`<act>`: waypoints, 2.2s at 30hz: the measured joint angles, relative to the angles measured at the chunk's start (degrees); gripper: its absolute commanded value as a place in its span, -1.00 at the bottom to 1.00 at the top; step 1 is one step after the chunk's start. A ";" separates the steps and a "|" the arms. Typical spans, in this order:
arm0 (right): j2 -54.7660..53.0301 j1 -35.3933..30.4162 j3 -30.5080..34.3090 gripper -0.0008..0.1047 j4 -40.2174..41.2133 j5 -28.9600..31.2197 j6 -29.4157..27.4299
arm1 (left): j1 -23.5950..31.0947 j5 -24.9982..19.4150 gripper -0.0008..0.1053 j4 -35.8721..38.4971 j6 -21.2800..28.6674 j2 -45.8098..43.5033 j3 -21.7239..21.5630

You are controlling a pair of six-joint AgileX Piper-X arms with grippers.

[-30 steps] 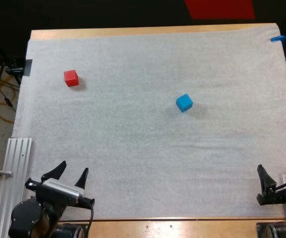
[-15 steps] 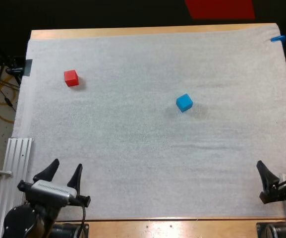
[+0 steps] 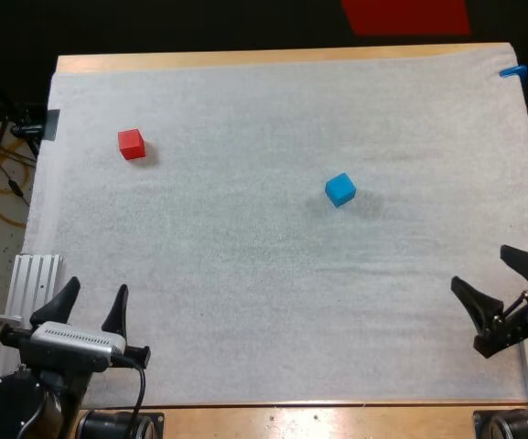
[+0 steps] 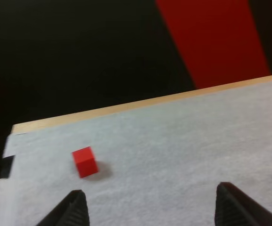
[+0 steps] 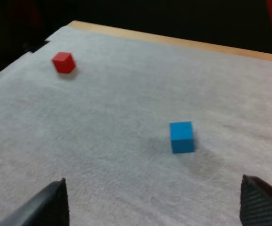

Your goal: Stack red cube on blue cube

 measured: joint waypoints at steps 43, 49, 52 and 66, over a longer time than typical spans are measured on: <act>6.17 8.11 -0.66 0.37 -3.95 -0.39 -3.10 | 24.63 11.26 -0.98 -11.36 3.34 50.95 -15.86; 6.17 8.11 -0.66 0.37 -3.95 -0.39 -3.10 | 22.60 11.21 -0.98 -12.00 3.31 58.85 -19.40; 6.17 8.11 -0.66 0.37 -3.95 -0.39 -3.10 | 18.56 9.22 -0.98 -12.20 4.52 62.01 -21.08; 6.17 8.11 -0.66 0.37 -3.95 -0.39 -3.10 | 15.99 4.82 -0.98 -14.78 3.79 80.07 -29.14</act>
